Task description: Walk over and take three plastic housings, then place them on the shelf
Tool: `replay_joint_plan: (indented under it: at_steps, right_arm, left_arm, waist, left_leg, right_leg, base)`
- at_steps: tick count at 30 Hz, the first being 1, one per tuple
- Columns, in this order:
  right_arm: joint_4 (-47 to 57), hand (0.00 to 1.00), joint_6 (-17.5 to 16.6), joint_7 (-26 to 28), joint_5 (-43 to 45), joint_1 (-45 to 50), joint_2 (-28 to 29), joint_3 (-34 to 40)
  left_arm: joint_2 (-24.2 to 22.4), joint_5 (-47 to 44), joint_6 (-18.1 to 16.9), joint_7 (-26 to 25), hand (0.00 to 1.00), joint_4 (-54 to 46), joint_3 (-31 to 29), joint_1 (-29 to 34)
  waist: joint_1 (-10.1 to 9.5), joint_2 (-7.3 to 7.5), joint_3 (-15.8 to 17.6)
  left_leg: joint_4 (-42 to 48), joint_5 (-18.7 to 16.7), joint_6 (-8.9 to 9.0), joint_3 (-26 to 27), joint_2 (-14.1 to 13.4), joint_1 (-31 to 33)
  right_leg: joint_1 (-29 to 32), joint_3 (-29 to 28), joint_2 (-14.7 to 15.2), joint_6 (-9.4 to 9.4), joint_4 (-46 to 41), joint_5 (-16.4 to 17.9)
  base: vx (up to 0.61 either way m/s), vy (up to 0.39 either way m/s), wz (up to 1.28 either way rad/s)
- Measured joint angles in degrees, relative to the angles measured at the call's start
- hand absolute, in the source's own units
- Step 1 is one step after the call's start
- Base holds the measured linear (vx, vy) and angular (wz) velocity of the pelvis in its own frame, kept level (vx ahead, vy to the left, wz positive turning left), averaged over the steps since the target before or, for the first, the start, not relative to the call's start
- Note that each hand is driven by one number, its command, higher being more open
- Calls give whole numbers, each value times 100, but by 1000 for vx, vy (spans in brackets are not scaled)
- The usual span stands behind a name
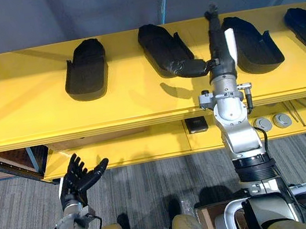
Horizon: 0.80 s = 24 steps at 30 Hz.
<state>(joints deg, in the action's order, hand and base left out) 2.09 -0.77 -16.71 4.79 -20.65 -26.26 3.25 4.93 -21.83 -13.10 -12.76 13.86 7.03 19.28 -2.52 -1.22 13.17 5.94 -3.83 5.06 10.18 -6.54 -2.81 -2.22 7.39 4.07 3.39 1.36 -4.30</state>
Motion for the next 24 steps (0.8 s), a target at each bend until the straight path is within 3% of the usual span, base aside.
replay_joint_plan:
  at_steps: [3,8,13,24]
  right_arm:
    - [-6,100,-341,-345,8,45,24,386]
    - [-111,100,-389,-322,619,410,198,930]
    - [-660,100,-101,-59,1032,571,267,977]
    - [-1164,100,67,577,1659,289,266,989]
  left_arm:
    - [-39,0,84,-54,100,395,-101,157]
    - [-54,-4,103,-85,100,977,-397,384]
    - [-57,-12,88,20,100,1264,-623,422]
    - [-177,-267,56,116,100,1339,-994,347]
  waist:
    - [-33,16,-3]
    - [-33,94,28]
    - [-33,181,79]
    - [-43,303,457]
  left_leg:
    - [10,1,-3,-68,15,43]
    - [62,-1,-15,-136,19,147]
    - [91,-16,-20,-133,19,216]
    - [292,-38,-68,-278,83,436]
  right_leg:
    - [4,54,15,2,1,-1]
    - [45,72,21,0,-8,1]
    - [107,69,32,5,-40,6]
    - [239,171,112,6,-188,20]
  base:
    - [-12,15,11]
    - [-23,10,7]
    - [-49,8,0]
    - [-26,17,7]
